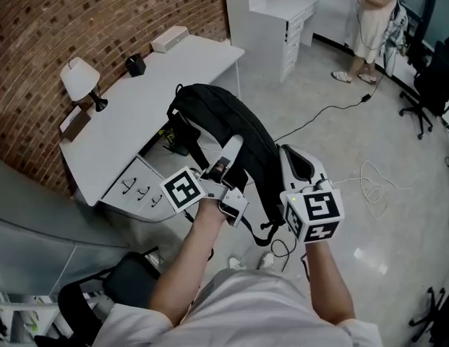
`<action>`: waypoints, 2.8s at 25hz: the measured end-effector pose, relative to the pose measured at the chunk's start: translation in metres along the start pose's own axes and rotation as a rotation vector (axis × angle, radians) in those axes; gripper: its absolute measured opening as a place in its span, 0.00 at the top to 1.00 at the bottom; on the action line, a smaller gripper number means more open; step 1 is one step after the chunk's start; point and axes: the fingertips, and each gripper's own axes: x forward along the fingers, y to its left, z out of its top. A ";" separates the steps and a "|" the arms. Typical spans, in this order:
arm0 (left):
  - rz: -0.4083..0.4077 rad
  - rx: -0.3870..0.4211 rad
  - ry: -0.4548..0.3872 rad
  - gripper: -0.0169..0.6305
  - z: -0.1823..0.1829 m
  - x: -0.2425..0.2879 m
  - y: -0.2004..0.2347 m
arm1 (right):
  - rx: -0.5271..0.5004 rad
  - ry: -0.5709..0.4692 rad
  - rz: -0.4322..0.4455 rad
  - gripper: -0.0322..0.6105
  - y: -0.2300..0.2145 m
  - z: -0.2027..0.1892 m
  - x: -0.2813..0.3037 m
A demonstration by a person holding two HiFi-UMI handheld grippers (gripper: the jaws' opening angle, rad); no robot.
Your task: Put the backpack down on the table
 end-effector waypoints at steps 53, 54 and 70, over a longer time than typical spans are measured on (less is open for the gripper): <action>0.114 0.012 -0.120 0.90 0.113 0.172 0.138 | 0.043 0.053 0.151 0.95 -0.141 -0.012 0.237; 0.115 0.011 -0.121 0.90 0.113 0.174 0.140 | 0.044 0.053 0.154 0.95 -0.142 -0.013 0.239; 0.084 0.017 -0.128 0.90 0.166 0.205 0.159 | 0.026 0.045 0.137 0.95 -0.148 0.001 0.294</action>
